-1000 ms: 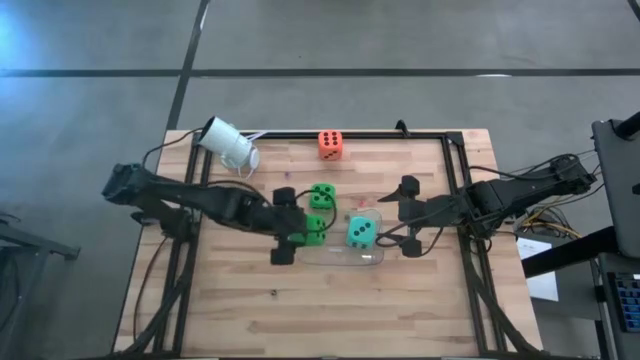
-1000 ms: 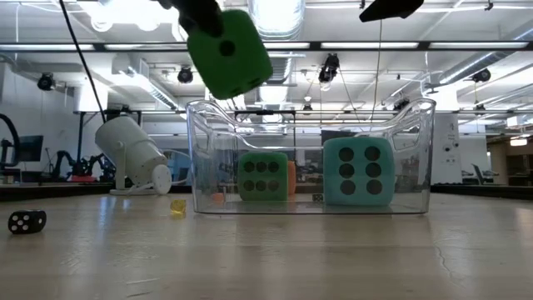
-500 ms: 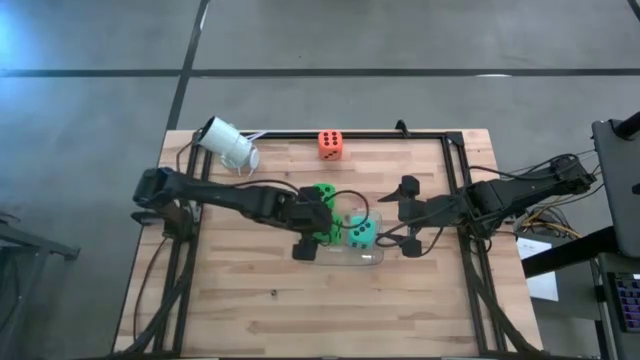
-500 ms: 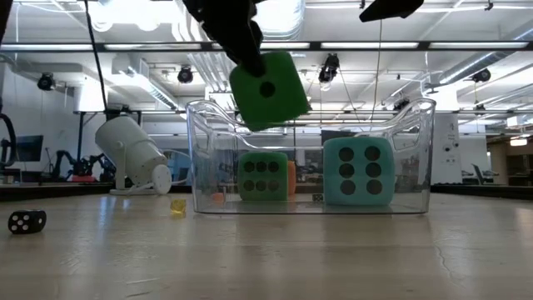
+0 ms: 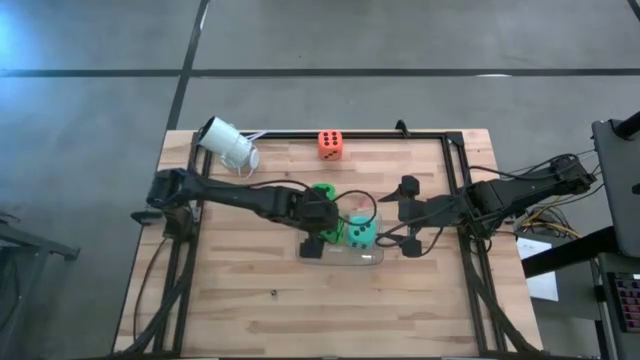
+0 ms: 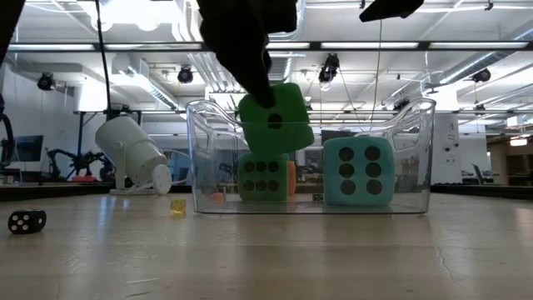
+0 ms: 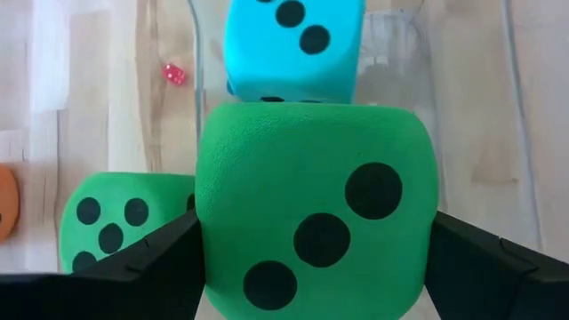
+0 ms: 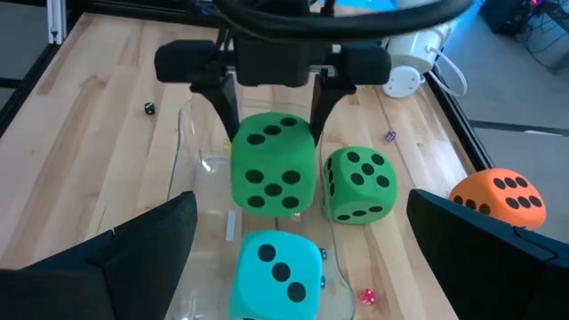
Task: Pick & Place Dice
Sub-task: Put the bottom large green die into the transparent bin
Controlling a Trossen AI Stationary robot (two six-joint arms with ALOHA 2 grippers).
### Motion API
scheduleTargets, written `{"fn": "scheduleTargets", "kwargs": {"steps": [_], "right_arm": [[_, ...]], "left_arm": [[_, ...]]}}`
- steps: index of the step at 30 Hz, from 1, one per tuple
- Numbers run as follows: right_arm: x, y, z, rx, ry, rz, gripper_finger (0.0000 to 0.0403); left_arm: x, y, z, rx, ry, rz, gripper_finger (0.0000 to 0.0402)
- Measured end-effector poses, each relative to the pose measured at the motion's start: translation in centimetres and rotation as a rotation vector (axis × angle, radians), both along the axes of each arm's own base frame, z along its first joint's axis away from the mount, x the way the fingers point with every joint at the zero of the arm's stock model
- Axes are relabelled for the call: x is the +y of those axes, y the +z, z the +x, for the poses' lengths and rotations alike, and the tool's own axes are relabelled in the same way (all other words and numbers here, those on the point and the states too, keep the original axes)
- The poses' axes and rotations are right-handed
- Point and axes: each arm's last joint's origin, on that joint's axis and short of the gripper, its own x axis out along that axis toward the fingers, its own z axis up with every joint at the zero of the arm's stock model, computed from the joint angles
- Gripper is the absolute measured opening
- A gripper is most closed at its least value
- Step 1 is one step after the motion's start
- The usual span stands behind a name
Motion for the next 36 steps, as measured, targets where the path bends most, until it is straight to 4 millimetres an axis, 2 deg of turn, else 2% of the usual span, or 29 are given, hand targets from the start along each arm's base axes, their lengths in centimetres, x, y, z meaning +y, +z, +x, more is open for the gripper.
{"fn": "scheduleTargets", "kwargs": {"steps": [10,19,26,36], "right_arm": [[0.0,0.0,0.0,0.000,0.000,0.000,0.0400],[0.0,0.0,0.0,0.000,0.000,0.000,0.0400],[0.0,0.0,0.0,0.000,0.000,0.000,0.0400],[0.0,0.0,0.0,0.000,0.000,0.000,0.0400]], "left_arm": [[0.0,-2.8,1.0,0.059,0.029,0.014,0.0336],[0.2,-3.2,1.3,0.035,0.079,0.055,0.0342],[0.2,-4.4,1.3,0.059,0.045,0.061,0.0392],[0.2,-4.2,1.4,0.047,0.017,0.043,0.0398]]}}
